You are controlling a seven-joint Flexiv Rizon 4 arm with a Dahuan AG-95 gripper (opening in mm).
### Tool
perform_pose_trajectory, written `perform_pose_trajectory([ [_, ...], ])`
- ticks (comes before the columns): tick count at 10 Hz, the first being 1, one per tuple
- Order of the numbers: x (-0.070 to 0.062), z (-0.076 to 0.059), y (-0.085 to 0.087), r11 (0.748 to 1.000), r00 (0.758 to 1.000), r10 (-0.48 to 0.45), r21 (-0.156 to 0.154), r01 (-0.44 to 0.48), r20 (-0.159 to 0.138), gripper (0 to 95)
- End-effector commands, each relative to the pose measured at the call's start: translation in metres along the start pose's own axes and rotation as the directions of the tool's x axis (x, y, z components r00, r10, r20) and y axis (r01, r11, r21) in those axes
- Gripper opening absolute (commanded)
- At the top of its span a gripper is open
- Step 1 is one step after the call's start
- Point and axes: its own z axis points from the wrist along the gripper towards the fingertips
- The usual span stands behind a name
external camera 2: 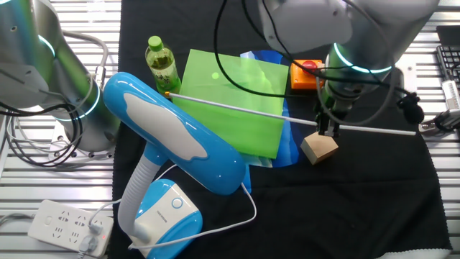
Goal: Wave the flag
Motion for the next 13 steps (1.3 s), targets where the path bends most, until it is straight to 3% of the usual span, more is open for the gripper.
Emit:
perform_pose_trajectory([
  [1,0.0039,0.0016,-0.0028,1.000,1.000,-0.005,0.001,0.005,0.002,0.0],
  [13,0.0050,0.0023,-0.0040,0.999,0.999,-0.046,-0.011,0.046,0.023,0.0],
])
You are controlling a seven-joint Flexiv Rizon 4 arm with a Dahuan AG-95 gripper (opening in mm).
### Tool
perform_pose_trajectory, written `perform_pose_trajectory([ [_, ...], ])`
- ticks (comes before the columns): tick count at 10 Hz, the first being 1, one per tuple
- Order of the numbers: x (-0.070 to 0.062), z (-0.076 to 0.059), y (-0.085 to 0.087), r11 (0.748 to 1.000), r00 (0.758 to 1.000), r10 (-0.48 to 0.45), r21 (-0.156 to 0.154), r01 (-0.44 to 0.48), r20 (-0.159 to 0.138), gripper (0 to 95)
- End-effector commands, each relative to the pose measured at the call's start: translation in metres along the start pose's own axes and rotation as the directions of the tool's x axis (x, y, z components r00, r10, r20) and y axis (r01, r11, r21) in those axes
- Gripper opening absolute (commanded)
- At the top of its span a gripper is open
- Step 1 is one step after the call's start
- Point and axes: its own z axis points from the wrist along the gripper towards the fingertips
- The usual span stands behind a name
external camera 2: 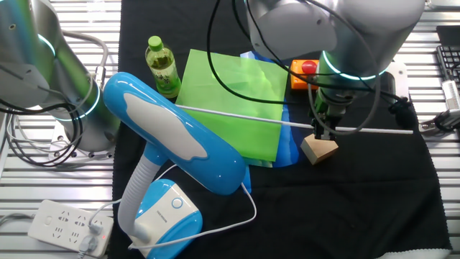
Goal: Wave the flag
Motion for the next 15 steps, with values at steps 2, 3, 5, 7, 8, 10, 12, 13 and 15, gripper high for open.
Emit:
perform_pose_trajectory([
  [2,0.000,-0.001,-0.003,1.000,1.000,-0.021,-0.002,0.021,0.001,0.0],
  [3,0.001,-0.001,-0.003,1.000,1.000,-0.024,-0.003,0.024,0.002,19.0],
  [5,0.001,-0.001,-0.004,1.000,1.000,-0.028,-0.003,0.028,0.004,19.0],
  [7,0.001,-0.001,-0.004,1.000,1.000,-0.031,-0.003,0.031,0.005,19.0],
  [8,0.001,-0.001,-0.004,0.999,0.999,-0.032,-0.003,0.032,0.005,19.0],
  [10,0.001,-0.001,-0.004,0.999,0.999,-0.032,-0.003,0.032,0.005,19.0],
  [12,0.001,-0.002,-0.004,0.999,0.999,-0.035,0.000,0.035,0.002,19.0],
  [13,0.000,-0.005,-0.002,0.999,0.999,-0.033,0.004,0.033,-0.002,19.0],
  [15,-0.001,-0.015,0.007,1.000,1.000,-0.021,0.010,0.021,-0.014,19.0],
])
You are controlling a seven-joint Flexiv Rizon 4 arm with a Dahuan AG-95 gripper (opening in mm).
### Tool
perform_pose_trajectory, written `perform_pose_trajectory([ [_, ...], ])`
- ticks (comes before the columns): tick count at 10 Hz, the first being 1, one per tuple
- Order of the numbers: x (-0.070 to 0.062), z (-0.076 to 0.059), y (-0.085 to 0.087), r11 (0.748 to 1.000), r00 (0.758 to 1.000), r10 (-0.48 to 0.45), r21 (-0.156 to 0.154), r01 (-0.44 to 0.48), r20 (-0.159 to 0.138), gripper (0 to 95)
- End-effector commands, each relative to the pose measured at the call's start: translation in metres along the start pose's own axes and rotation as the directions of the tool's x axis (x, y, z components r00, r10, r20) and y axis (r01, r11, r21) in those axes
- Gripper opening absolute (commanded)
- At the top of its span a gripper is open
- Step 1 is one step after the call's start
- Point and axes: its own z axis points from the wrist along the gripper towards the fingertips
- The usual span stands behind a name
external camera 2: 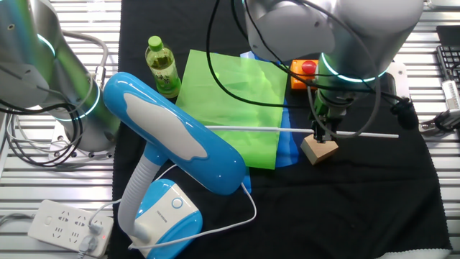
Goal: Wave the flag
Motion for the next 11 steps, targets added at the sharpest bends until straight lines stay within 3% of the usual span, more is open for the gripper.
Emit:
perform_pose_trajectory([
  [1,0.000,-0.017,0.013,1.000,1.000,0.012,0.006,-0.012,-0.014,38.0],
  [2,0.000,-0.024,0.018,1.000,1.000,0.011,0.008,-0.011,-0.020,38.0],
  [3,0.000,-0.039,0.028,1.000,0.999,0.015,0.006,-0.015,-0.047,38.0],
  [6,0.004,-0.062,0.039,1.000,0.997,-0.029,-0.006,0.029,-0.071,38.0],
  [11,0.004,-0.064,0.040,0.996,0.994,-0.090,-0.008,0.090,-0.066,38.0],
])
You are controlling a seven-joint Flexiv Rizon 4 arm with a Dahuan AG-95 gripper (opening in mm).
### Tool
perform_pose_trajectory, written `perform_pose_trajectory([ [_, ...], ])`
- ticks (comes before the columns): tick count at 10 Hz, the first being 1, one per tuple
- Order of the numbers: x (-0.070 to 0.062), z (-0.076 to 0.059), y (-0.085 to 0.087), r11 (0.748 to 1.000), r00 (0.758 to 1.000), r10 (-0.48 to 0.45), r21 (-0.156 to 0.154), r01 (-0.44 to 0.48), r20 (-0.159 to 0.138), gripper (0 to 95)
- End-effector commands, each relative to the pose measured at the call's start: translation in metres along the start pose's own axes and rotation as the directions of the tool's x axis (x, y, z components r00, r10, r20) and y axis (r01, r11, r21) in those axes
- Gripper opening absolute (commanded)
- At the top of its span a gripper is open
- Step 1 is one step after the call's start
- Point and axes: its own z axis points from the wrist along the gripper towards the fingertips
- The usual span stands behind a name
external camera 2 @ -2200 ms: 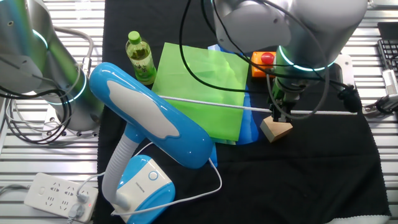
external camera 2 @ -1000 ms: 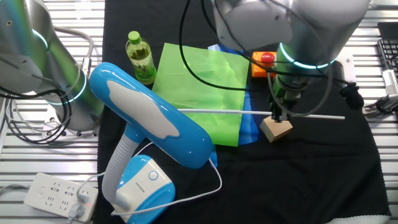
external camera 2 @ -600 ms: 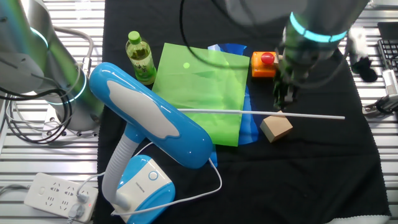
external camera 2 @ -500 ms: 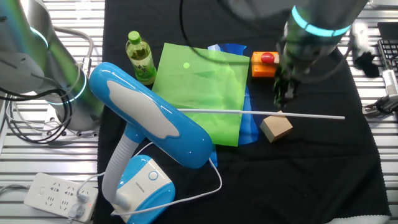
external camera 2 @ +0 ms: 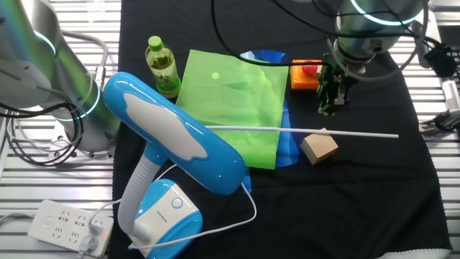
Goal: Wave the flag
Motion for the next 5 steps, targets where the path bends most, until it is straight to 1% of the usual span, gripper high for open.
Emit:
perform_pose_trajectory([
  [1,-0.0011,-0.0005,0.0006,1.000,1.000,-0.020,-0.001,0.020,-0.007,38.0],
  [5,-0.0011,-0.0005,0.0006,0.999,0.999,-0.045,-0.002,0.045,-0.010,38.0],
])
